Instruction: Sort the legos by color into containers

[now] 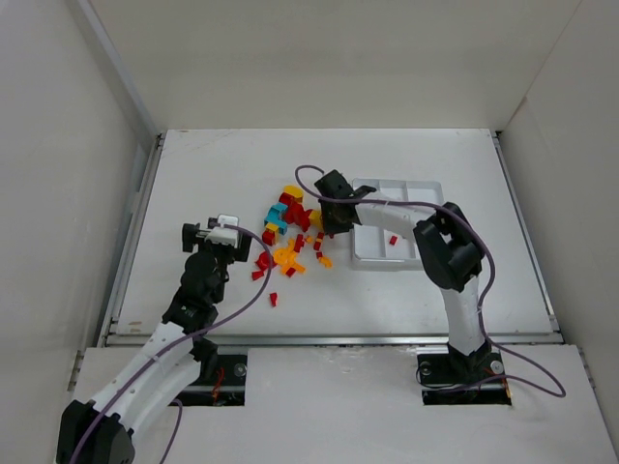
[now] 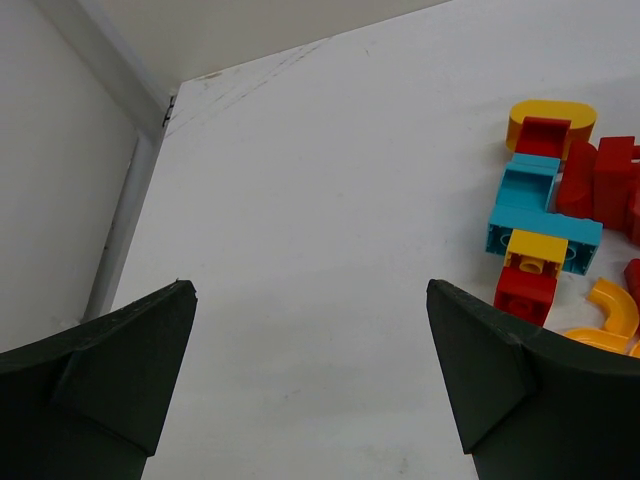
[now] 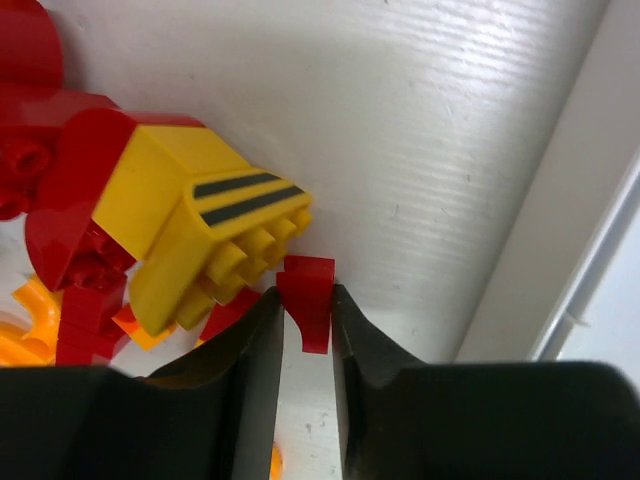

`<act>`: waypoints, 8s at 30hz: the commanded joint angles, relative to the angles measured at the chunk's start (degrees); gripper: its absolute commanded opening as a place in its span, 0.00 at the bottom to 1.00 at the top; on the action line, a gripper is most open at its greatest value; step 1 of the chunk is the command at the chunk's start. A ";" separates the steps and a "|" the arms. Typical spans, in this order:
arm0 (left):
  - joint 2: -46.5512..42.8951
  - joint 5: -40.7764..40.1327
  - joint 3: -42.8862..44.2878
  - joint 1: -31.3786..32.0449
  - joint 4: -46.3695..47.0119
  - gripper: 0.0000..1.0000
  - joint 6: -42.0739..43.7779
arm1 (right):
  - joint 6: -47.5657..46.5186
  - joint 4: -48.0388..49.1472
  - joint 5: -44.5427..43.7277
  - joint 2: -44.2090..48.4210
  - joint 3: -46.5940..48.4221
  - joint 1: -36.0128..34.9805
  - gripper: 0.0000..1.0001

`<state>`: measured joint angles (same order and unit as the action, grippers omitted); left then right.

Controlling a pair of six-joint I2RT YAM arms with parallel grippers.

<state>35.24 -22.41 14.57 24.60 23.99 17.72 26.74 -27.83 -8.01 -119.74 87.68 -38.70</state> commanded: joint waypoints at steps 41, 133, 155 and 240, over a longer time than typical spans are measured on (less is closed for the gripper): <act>2.27 55.71 20.42 -3.07 -50.51 0.99 52.56 | -6.62 -3.20 3.95 7.87 0.48 24.28 0.43; 90.35 69.01 73.06 19.96 21.98 0.34 5.76 | -13.12 0.24 -10.36 39.15 -5.77 24.81 0.79; 64.01 65.50 54.45 15.48 17.25 0.59 4.86 | -16.46 -3.54 7.03 38.36 -0.84 24.81 0.80; 23.71 81.73 29.45 1.94 -12.64 0.67 11.19 | -53.63 2.26 37.18 43.62 -19.21 -4.11 0.00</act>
<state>56.38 47.75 40.05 27.03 14.48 24.62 -20.45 -28.16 21.65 -78.46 68.29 -42.46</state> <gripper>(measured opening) 0.659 0.253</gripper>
